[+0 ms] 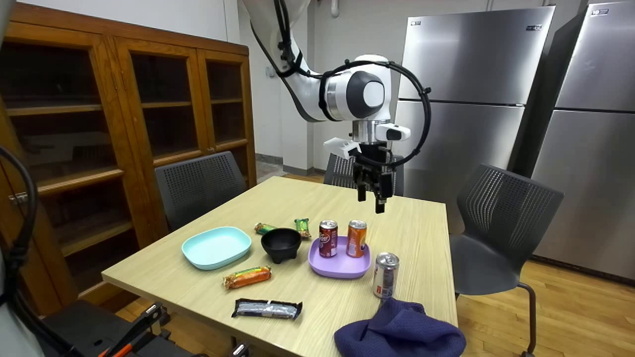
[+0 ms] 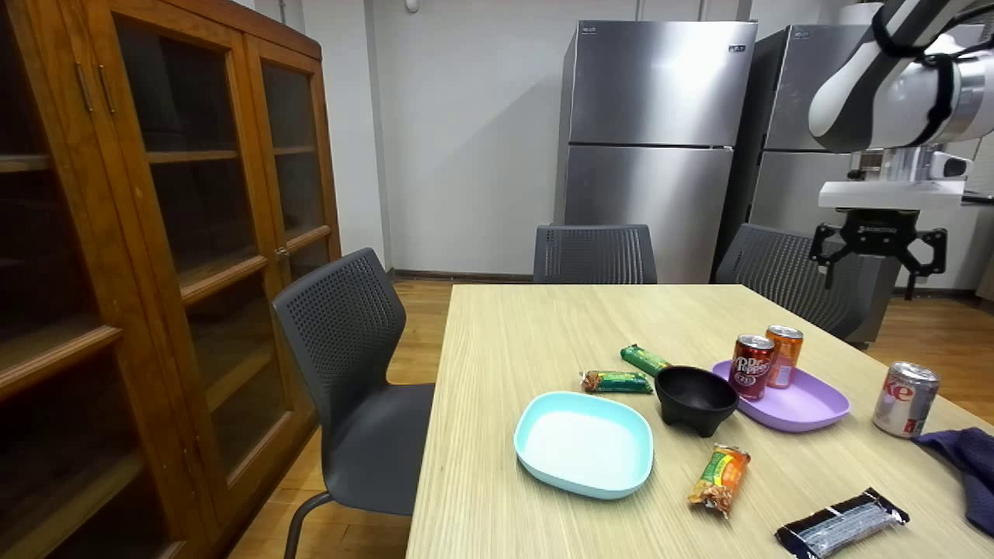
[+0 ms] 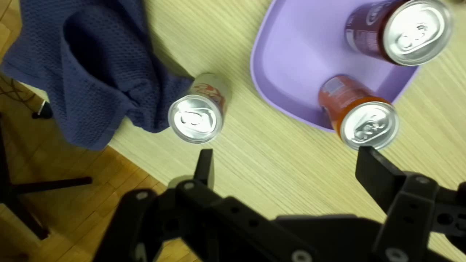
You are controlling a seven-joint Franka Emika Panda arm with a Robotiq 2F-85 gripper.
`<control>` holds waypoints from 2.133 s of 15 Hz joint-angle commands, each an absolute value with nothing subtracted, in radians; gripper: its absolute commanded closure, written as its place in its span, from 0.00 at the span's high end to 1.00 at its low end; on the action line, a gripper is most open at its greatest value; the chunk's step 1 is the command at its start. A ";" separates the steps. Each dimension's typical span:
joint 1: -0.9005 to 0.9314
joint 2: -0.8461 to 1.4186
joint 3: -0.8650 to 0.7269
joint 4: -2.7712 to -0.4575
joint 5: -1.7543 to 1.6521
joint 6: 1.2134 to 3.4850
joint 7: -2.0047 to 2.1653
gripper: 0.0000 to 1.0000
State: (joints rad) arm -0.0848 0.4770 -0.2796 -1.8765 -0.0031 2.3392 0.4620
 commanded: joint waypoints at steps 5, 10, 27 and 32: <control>-0.093 0.459 -0.289 -1.927 -0.028 2.366 0.465 1.00; -0.091 0.457 -0.299 -1.940 -0.024 2.419 0.500 1.00; -0.154 0.669 -0.320 -1.823 0.088 2.386 0.576 1.00; -0.156 0.720 -0.332 -1.791 0.087 2.373 0.603 1.00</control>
State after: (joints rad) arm -0.1585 0.6881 -0.3216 -1.8342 0.0848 2.3974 0.5694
